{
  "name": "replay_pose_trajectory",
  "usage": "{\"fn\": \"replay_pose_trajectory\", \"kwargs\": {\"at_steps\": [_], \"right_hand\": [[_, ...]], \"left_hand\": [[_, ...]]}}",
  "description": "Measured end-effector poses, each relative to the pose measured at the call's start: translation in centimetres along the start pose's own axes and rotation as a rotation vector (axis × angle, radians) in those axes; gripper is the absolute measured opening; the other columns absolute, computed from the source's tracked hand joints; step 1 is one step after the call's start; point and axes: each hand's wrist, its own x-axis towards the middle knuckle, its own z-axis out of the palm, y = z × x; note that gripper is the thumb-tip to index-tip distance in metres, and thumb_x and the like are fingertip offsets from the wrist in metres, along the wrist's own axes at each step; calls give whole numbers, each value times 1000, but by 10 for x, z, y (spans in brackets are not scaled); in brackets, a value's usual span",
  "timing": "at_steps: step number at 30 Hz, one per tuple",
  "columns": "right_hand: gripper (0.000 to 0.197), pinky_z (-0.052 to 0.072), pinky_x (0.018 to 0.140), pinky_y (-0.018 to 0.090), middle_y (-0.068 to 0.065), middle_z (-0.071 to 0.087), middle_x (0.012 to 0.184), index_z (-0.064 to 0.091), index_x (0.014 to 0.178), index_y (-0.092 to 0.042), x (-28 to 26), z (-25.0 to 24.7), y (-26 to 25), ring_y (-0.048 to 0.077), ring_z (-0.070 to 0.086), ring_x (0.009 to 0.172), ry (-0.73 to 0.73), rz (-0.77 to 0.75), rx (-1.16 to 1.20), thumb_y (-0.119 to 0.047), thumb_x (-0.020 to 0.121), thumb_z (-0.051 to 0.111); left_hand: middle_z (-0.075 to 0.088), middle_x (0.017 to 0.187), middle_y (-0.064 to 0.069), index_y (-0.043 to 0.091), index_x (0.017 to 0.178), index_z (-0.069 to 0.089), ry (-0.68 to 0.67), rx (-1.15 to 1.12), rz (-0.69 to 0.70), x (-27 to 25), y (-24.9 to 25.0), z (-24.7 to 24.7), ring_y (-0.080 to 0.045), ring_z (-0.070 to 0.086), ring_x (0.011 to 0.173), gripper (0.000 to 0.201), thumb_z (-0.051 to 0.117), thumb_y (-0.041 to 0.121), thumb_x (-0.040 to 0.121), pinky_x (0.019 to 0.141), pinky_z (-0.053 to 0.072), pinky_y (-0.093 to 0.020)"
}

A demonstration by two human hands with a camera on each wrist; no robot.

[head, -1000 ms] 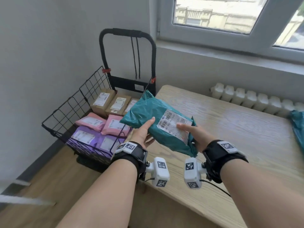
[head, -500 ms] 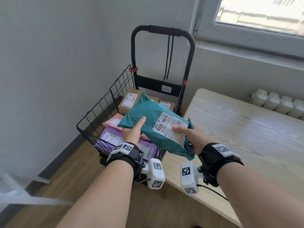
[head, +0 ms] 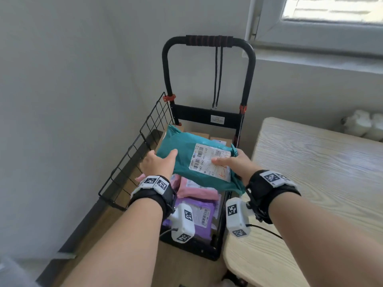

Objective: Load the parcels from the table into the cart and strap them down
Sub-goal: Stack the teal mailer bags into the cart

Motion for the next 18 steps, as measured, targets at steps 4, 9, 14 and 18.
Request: {"fn": "replay_pose_trajectory", "kwargs": {"at_steps": [4,9,14,18], "right_hand": [[49,58,83,45,9,74,103,61,118,-10,33,9,-7,25,73,91,-41,75,-30,-12,73,82],[44,56,88,48,8,75,103,63,116,-13,56,20,3,27,72,93,-67,198,-49,-14,75,81],[43,50,97,49,5,72,109,61,116,-16,81,40,20,27,69,102,71,316,4,-42,83,72],[49,45,94,38,14,62,119,58,122,-7,103,69,49,31,59,111,402,464,-78,-47,97,45]], "left_hand": [[43,146,-8,14,148,29,-117,-56,-80,44,5,4,-31,46,130,94,68,57,75,107,39,-42],[64,119,-10,8,122,57,-260,-103,-211,88,-11,13,-30,64,100,81,73,61,64,94,50,-40],[65,115,-22,-4,109,66,-284,184,-154,131,-32,25,-37,61,104,34,58,25,92,76,40,-31],[60,123,-24,-4,120,59,-399,411,-120,160,-54,30,-40,57,112,29,48,8,95,84,43,-35]]}}
